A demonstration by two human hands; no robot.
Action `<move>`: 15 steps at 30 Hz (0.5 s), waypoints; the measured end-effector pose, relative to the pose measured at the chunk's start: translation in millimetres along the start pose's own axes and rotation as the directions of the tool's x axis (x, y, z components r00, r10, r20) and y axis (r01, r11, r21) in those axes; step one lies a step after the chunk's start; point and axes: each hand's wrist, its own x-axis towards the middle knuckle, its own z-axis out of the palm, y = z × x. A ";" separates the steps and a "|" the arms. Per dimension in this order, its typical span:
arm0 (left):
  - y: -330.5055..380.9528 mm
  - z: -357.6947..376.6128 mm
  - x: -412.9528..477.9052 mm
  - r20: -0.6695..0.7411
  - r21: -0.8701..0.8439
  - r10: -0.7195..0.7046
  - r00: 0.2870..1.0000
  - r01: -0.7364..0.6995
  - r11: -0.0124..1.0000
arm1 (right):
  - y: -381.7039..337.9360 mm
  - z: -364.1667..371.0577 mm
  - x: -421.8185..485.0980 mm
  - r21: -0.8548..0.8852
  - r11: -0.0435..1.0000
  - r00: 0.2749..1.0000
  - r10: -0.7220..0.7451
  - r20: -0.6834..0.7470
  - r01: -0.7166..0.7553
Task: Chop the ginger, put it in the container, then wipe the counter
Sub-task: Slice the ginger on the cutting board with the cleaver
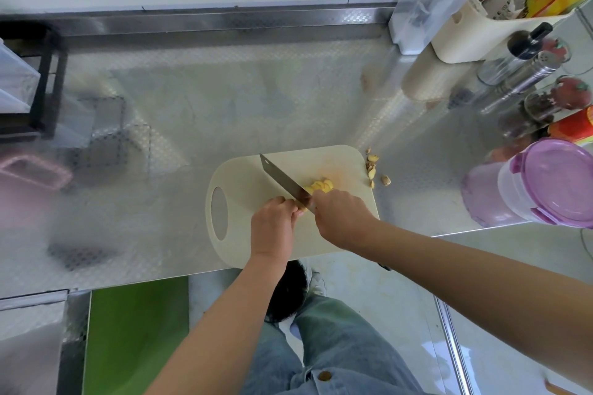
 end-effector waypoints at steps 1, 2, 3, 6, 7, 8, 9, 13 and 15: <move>0.0 0.0 0.3 0.002 -0.005 0.005 1.000 -0.005 1.000 | -0.8 1.5 2.9 0.004 1.000 1.000 -0.006 -0.005 0.006; 0.1 0.1 0.5 0.003 -0.012 0.006 1.000 -0.006 1.000 | -2.0 2.6 5.9 0.005 1.000 1.000 -0.014 -0.012 0.014; 0.1 0.0 0.9 0.002 -0.017 0.004 1.000 -0.004 1.000 | -3.2 3.4 9.0 0.007 1.000 1.000 -0.021 -0.022 0.022; -0.5 0.6 1.7 0.007 -0.034 -0.005 1.000 0.006 0.999 | -1.5 6.4 10.9 0.005 0.999 0.998 -0.037 -0.051 0.038; -0.7 0.6 2.1 0.008 -0.040 -0.008 1.000 0.008 0.999 | 0.1 7.3 10.1 0.002 0.999 0.997 -0.044 -0.056 0.044; -0.7 0.4 2.7 0.016 -0.044 -0.015 1.000 0.015 0.999 | 1.4 8.1 9.0 0.000 0.999 0.997 -0.050 -0.059 0.050; -0.7 0.1 2.8 0.027 -0.047 -0.025 0.999 0.027 0.999 | 1.7 7.9 8.4 -0.002 0.998 0.996 -0.057 -0.062 0.057; -2.8 -0.2 3.4 0.017 -0.048 -0.037 0.999 0.038 0.998 | 5.7 5.5 3.7 -0.059 0.994 0.994 -0.096 -0.046 0.094; -4.2 -0.1 2.9 0.012 -0.042 -0.020 1.000 0.020 0.999 | 11.7 7.5 -2.4 -0.085 0.993 0.996 -0.089 -0.025 0.087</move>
